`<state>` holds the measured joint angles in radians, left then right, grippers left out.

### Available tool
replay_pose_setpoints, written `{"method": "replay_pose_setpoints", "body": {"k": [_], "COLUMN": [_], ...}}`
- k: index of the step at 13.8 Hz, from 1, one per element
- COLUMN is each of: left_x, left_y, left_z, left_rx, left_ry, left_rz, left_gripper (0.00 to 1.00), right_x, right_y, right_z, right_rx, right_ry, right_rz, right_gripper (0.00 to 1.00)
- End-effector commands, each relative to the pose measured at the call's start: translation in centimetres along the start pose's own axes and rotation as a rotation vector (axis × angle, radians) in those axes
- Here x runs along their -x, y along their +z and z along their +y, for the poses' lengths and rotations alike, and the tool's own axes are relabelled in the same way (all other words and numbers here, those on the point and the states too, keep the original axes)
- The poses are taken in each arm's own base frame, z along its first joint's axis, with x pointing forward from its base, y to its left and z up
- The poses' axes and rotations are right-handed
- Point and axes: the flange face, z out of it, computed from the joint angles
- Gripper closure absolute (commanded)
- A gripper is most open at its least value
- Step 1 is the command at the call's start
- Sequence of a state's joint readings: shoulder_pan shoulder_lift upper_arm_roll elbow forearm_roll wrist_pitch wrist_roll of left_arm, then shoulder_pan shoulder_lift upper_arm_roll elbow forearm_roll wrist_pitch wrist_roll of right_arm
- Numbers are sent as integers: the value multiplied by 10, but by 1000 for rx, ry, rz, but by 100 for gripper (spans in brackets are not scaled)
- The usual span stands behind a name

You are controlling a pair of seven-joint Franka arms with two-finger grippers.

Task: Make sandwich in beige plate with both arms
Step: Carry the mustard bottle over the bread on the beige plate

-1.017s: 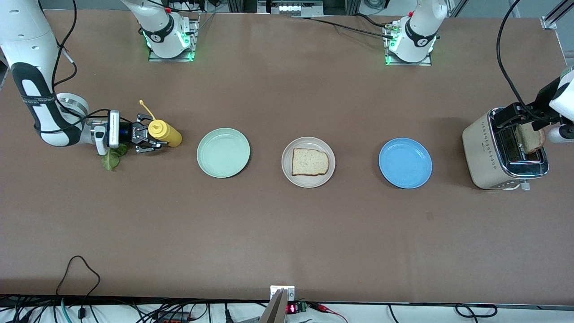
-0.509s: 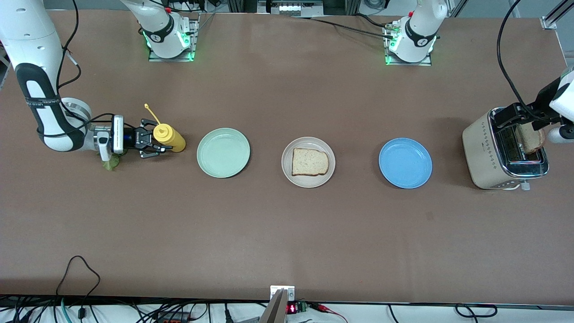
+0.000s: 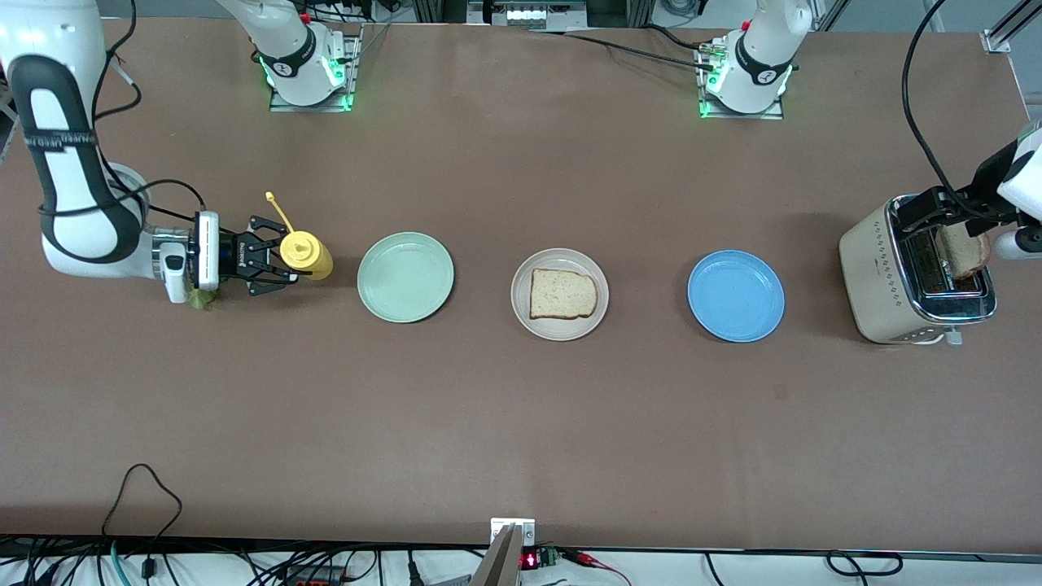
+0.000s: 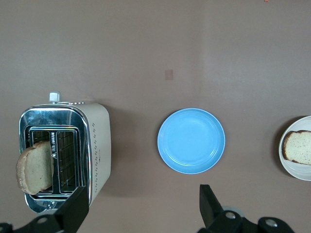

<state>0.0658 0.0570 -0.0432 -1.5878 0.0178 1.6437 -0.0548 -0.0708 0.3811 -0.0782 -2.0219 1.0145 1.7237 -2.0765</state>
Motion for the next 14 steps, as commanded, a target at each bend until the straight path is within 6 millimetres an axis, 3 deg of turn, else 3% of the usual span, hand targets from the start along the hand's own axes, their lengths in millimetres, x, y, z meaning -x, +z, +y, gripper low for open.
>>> {"method": "replay_pose_setpoints", "body": {"k": [1, 4, 7, 8, 14], "left_x": [3, 3, 3, 3, 2], "left_y": [-5, -5, -3, -3, -2], "left_z": [0, 0, -1, -3, -5], "left_rx": [14, 14, 14, 14, 14], "left_ry": [3, 3, 0, -5, -10], "left_rz": [0, 2, -3, -3, -4], "left_gripper": [0, 0, 0, 0, 0], "right_x": [-48, -92, -147, -176, -271], "right_y": [-14, -14, 8, 26, 116], "right_z": [-4, -4, 4, 3, -22], "right_rx": [0, 7, 52, 61, 237], "right_ry": [50, 90, 155, 164, 290], "right_rz": [-92, -205, -315, -354, -588], "right_gripper": [100, 100, 100, 100, 100]}}
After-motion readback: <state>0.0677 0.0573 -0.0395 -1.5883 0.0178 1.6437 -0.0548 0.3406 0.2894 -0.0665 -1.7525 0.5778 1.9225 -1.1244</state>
